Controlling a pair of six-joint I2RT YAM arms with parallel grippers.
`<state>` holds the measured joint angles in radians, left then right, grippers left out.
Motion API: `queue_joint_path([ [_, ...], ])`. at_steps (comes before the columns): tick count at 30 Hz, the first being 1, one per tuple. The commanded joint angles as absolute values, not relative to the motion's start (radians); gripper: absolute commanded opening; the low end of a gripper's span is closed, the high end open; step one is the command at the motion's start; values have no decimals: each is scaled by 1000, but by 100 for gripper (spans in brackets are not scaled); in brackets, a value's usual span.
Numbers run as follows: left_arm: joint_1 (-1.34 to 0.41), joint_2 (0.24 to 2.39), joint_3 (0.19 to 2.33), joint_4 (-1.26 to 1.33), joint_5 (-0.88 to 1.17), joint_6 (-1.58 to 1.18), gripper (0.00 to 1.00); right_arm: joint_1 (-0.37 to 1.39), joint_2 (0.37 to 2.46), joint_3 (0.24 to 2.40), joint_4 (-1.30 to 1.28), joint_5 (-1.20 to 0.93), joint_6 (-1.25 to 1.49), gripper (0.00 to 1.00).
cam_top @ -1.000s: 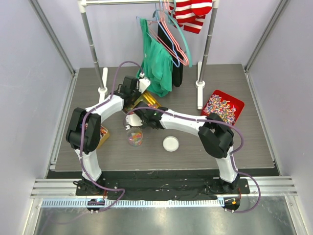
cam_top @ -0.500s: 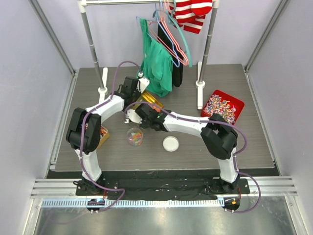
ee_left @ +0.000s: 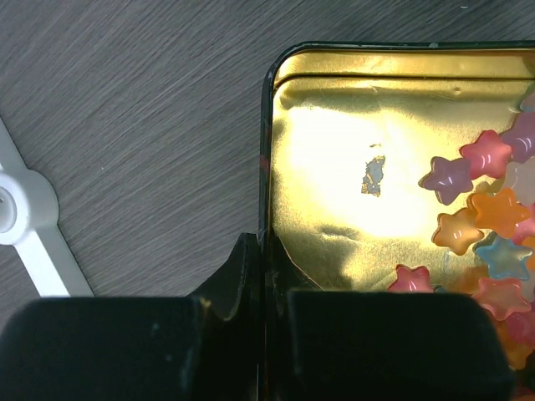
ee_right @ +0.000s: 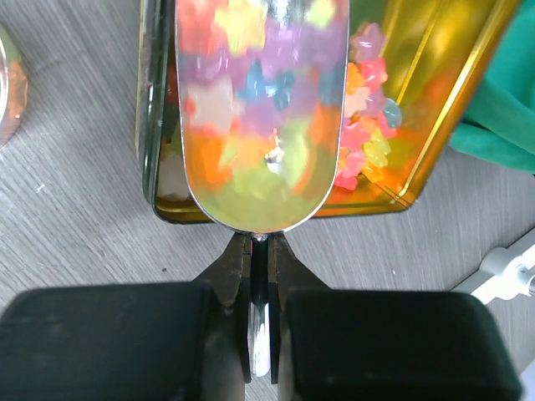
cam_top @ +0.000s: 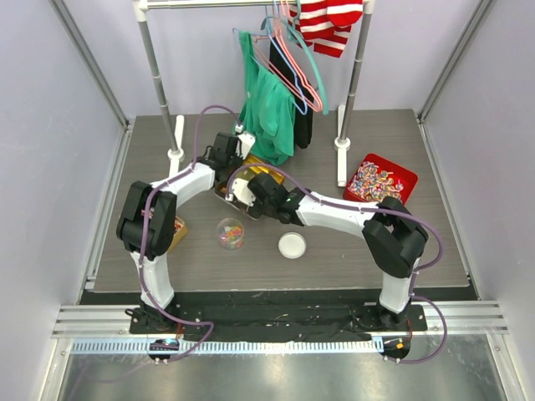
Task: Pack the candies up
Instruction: Scoop the fake candies from the storage box.
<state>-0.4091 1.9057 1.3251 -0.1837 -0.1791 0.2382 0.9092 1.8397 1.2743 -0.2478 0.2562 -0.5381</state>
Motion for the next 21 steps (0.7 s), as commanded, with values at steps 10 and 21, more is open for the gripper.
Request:
queue_joint_path([
  [10, -335, 1956, 1370, -132, -181, 177, 0, 884, 1675, 1210, -224, 267, -595, 1],
  [21, -275, 1996, 1402, -161, -138, 124, 0, 983, 1579, 1189, -359, 411, -750, 1],
])
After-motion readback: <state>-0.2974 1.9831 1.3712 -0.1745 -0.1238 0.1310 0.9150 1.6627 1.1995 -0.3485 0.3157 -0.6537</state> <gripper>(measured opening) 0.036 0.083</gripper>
